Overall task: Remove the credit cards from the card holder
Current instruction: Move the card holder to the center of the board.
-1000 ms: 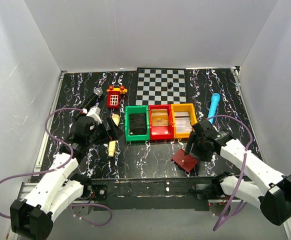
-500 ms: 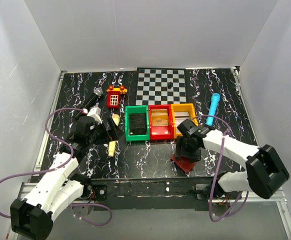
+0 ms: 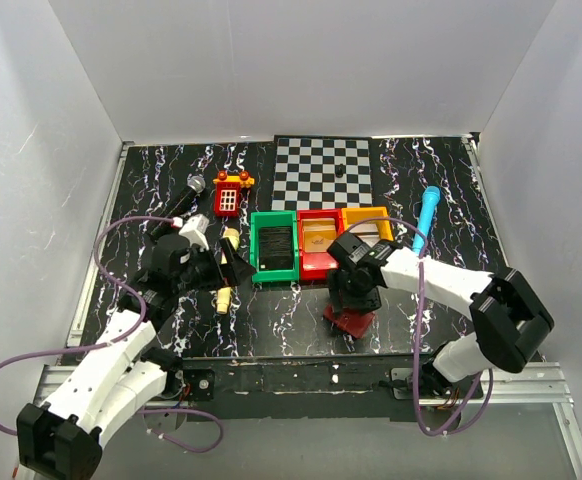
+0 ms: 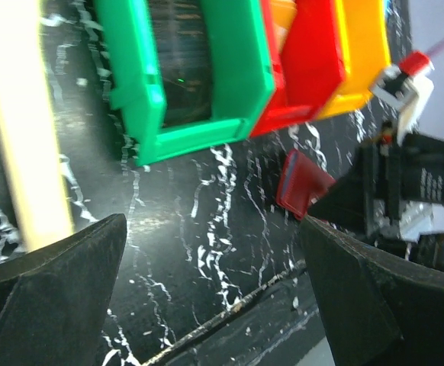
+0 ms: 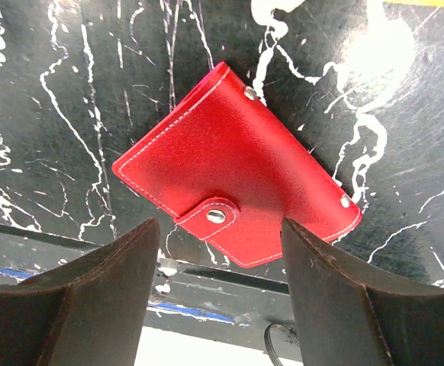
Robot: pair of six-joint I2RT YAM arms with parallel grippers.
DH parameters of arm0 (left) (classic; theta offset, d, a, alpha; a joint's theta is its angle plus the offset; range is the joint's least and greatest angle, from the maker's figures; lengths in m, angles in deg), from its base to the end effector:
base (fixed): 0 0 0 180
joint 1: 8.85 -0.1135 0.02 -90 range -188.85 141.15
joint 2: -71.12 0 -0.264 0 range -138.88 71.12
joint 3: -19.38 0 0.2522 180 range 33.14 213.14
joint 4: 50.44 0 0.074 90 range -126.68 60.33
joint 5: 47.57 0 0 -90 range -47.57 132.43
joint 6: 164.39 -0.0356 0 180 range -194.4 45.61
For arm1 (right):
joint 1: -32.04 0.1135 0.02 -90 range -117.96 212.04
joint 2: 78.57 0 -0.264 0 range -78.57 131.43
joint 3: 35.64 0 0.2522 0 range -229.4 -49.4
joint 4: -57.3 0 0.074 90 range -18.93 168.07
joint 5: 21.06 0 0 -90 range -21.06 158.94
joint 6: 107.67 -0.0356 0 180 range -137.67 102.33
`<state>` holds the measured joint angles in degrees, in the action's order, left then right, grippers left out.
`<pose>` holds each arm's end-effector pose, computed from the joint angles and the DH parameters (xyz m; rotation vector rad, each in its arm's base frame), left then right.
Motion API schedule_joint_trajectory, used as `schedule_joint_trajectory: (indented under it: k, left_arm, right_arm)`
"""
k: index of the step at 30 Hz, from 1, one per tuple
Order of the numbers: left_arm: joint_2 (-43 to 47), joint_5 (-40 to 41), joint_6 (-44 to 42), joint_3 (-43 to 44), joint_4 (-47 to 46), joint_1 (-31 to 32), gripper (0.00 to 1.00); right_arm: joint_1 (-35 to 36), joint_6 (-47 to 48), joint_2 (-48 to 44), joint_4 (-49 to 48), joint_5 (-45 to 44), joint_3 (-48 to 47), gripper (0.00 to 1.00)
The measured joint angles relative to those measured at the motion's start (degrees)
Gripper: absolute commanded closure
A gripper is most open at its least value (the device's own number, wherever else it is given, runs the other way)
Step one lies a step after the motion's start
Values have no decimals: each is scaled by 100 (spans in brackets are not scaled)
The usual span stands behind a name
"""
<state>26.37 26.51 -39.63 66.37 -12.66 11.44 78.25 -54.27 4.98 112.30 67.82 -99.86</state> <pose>0.1585 -0.0690 0.2463 -0.1247 2.2891 -0.8273 0.1790 0.1857 0.1868 -0.2402 2.9038 0.2438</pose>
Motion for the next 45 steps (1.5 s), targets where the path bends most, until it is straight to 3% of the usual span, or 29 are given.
schedule_joint_trajectory:
  k: [6,13,19,23,28,35,45]
  left_arm:
    - [-431,-219,-225,173,-223,964,4]
    - [-1727,-63,-461,940,-275,2175,20]
    - [-2935,210,-640,1725,-317,2855,25]
    - [-3410,409,-638,1976,-332,3104,24]
    - [-3338,614,-470,1930,-352,3209,23]
    - [-2507,833,-190,1287,-409,3206,23]
    - [-1818,955,9,1005,-293,3209,22]
  right_arm:
    - [42,2,-778,162,-409,-57,23]
    - [37,-861,-2651,76,-651,577,27]
    - [35,-1755,-2994,94,-682,1668,28]
    - [-26,-2085,-3016,4,-708,1882,30]
    - [-133,-2229,-2793,-363,-678,1915,35]
    - [-205,-2190,-2345,-855,-490,2020,46]
    - [-313,-1582,-1829,-973,-175,1834,78]
